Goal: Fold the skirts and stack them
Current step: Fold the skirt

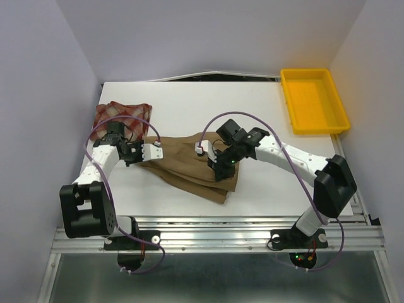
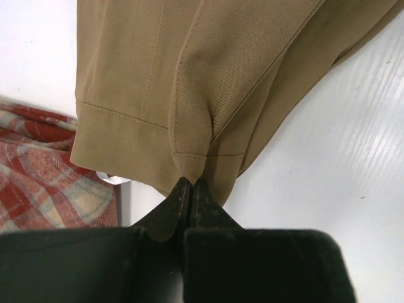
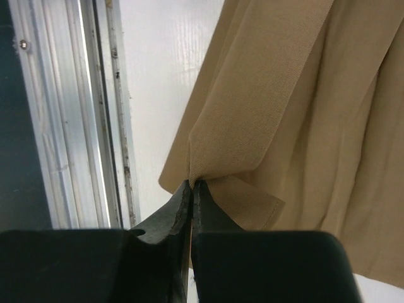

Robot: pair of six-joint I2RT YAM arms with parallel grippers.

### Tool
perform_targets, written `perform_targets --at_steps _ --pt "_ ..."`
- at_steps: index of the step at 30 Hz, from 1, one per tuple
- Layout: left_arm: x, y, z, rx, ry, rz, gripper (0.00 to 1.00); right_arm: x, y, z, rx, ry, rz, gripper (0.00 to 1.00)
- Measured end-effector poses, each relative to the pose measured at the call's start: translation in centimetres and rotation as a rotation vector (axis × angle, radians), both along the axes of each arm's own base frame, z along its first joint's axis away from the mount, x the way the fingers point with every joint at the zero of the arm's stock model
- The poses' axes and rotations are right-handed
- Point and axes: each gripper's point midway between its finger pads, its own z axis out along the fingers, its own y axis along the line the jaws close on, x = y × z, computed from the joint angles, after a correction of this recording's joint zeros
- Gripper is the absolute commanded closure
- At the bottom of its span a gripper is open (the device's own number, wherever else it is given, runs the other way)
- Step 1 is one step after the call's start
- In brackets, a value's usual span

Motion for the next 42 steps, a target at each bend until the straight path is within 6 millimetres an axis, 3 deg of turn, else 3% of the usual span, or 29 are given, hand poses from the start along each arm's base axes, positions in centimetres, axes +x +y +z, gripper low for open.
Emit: perform_targets --at_steps 3,5,9,13,14,18,22,26,28,32,33,34,36,38,42 --pt "0.2 0.4 -0.7 0.017 0.003 0.017 0.90 0.4 0.4 -1.9 -0.015 0.016 0.000 0.99" --pt "0.5 0.6 -0.9 0.020 0.004 0.029 0.79 0.5 0.4 -2.9 -0.023 0.026 -0.003 0.99" --pt "0.9 0.7 -1.1 0.019 0.003 0.051 0.65 0.8 0.6 -3.0 -0.012 0.020 -0.013 0.94" --pt "2.1 0.8 -1.0 0.005 0.021 0.080 0.59 1.1 0.8 -3.8 -0.025 0.029 -0.033 0.70" --pt "2.4 0.8 -1.0 0.001 0.027 0.086 0.56 1.1 0.8 -4.1 -0.034 0.039 -0.040 0.49" --pt "3.6 0.9 -0.5 -0.007 0.036 0.101 0.53 1.3 0.5 -5.2 -0.058 0.092 -0.075 0.33" --pt "3.3 0.7 0.2 -0.018 0.054 0.096 0.52 3.3 0.2 -3.7 -0.002 0.123 -0.139 0.30" --pt "2.1 0.0 1.4 -0.046 0.071 0.079 0.50 8.1 -0.4 -0.1 0.108 0.108 -0.254 0.30" --pt "1.5 -0.3 2.7 -0.070 0.055 0.091 0.50 10.3 -0.5 0.6 0.138 0.097 -0.303 0.32" --pt "2.1 -0.7 5.7 -0.145 0.021 0.180 0.50 11.5 0.6 -2.0 0.117 0.126 -0.344 0.36" --pt "2.5 -0.7 6.3 -0.168 0.016 0.213 0.50 11.4 1.0 -3.3 0.094 0.146 -0.347 0.39" --pt "3.0 -0.7 6.9 -0.213 0.022 0.277 0.50 10.7 1.8 -6.5 0.033 0.183 -0.349 0.39" --pt "3.0 -0.6 7.0 -0.241 0.036 0.324 0.49 9.9 1.9 -8.8 -0.020 0.208 -0.351 0.43" --pt "3.5 -0.3 7.2 -0.296 0.051 0.418 0.49 10.2 2.1 -10.2 -0.049 0.192 -0.355 0.44" --pt "4.4 0.1 7.8 -0.378 0.050 0.538 0.49 11.6 1.2 -10.9 -0.071 0.112 -0.357 0.48"
